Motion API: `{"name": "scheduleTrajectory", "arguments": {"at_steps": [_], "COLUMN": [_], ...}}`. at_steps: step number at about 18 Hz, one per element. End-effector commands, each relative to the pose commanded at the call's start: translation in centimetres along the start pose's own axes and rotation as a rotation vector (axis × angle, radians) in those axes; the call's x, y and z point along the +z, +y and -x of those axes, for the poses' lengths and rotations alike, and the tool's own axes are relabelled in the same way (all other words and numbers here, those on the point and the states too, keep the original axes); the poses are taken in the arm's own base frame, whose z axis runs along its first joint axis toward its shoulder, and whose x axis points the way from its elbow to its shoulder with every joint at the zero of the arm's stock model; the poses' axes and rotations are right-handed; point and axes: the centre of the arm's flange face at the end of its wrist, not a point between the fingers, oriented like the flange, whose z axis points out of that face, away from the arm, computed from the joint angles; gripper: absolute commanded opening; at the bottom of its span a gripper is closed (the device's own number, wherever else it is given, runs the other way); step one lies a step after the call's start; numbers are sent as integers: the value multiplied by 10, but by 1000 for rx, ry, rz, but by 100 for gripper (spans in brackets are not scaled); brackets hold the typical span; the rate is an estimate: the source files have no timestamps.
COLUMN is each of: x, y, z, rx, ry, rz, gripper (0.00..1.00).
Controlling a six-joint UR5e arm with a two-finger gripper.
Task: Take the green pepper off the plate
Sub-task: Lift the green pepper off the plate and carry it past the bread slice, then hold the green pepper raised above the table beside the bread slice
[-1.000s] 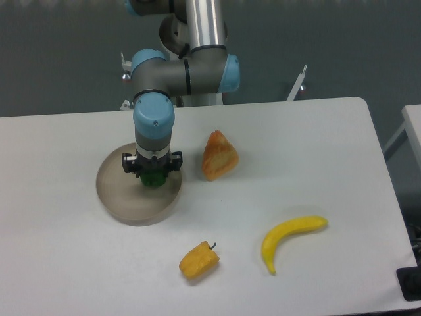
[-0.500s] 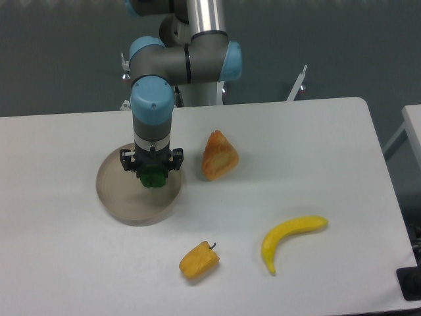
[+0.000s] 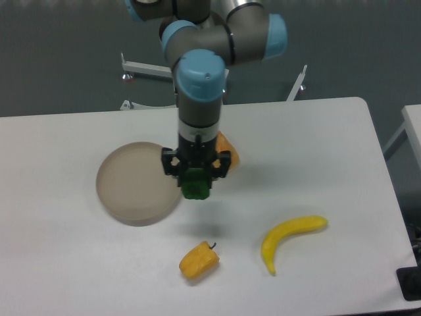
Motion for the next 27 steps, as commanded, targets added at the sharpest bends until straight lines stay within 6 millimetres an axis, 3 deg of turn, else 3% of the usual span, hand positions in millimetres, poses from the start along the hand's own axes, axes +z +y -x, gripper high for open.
{"name": "scheduleTrajectory", "arguments": {"at_steps": [5,9,14,20,27], "x": [1,3,-4,-9,1], "y": [19,28,46,54,53], "z": [51,69,91,112,114], "rx": [251,465,613,781,848], "ry": [-5,-16,45,41,55], "rz": [17,48,95,198,206], "gripper": [33,32,31,31,31]}}
